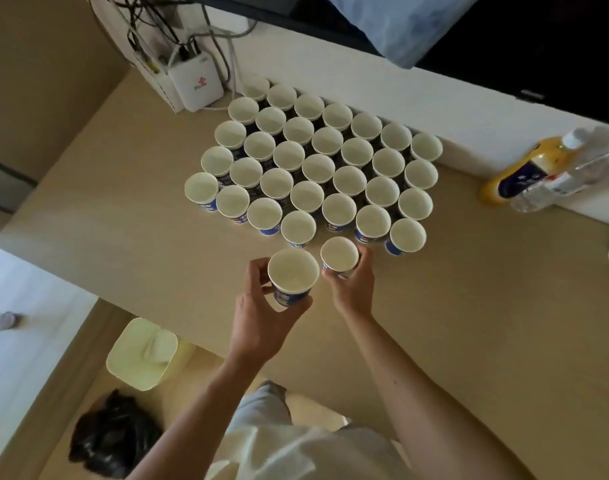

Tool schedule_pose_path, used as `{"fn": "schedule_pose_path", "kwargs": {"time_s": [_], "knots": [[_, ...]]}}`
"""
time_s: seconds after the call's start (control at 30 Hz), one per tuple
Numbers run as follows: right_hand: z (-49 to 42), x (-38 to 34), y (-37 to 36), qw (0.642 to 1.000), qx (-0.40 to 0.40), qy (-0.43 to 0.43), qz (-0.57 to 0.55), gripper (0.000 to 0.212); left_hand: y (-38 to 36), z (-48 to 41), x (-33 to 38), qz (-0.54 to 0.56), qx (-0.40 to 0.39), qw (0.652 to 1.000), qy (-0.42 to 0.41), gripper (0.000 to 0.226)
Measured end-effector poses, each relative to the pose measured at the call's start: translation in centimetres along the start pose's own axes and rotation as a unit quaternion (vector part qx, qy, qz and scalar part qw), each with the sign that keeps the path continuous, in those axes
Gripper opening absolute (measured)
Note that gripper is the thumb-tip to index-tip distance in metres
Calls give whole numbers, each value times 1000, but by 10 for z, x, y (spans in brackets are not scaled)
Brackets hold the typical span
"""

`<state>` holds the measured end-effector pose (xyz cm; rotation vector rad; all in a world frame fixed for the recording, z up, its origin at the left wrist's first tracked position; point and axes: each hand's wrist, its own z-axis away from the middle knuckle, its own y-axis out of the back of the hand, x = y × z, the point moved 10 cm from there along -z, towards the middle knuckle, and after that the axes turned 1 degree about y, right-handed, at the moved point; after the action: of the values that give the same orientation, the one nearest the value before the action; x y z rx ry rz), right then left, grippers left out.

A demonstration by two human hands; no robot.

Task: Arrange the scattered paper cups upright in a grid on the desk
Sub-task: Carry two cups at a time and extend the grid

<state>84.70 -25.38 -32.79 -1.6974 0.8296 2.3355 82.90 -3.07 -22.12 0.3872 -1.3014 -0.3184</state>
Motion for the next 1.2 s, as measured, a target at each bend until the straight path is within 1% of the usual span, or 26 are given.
{"fn": "schedule_pose_path", "kwargs": {"time_s": [0.3, 0.6, 0.67, 0.8, 0.87, 0.93, 1.0, 1.03, 1.1, 1.13, 1.2], "knots": [[-23, 8, -24, 999, 34, -4, -25, 70, 16, -32, -14, -17, -32, 999, 2, 67], [-21, 7, -31, 998, 41, -10, -47, 64, 13, -50, -11, -14, -51, 998, -20, 70], [-22, 9, -33, 999, 31, -14, -42, 67, 11, -51, -11, -16, -54, 998, -23, 69], [-11, 25, -24, 998, 15, -52, 11, 76, 6, -50, -12, -12, -62, 998, -21, 68], [2, 33, -6, 996, 44, -73, 23, 73, 1, -49, -11, -6, -69, 997, -29, 66], [16, 34, 20, 991, 93, -98, 20, 65, -6, -49, -8, -4, -81, 996, -39, 66], [28, 25, 42, 985, 118, -122, -22, 55, -18, -47, -2, -2, -99, 994, -49, 65], [32, 17, 47, 983, 105, -132, -71, 49, -25, -45, 3, 0, -110, 992, -55, 64], [34, -7, 47, 977, 28, -121, -173, 46, -42, -41, 14, 10, -136, 988, -74, 63], [35, -22, 45, 975, -25, -96, -199, 49, -51, -40, 20, 14, -149, 985, -86, 63], [40, -49, 42, 972, -111, -51, -201, 59, -68, -34, 34, 20, -173, 977, -120, 67]]}}
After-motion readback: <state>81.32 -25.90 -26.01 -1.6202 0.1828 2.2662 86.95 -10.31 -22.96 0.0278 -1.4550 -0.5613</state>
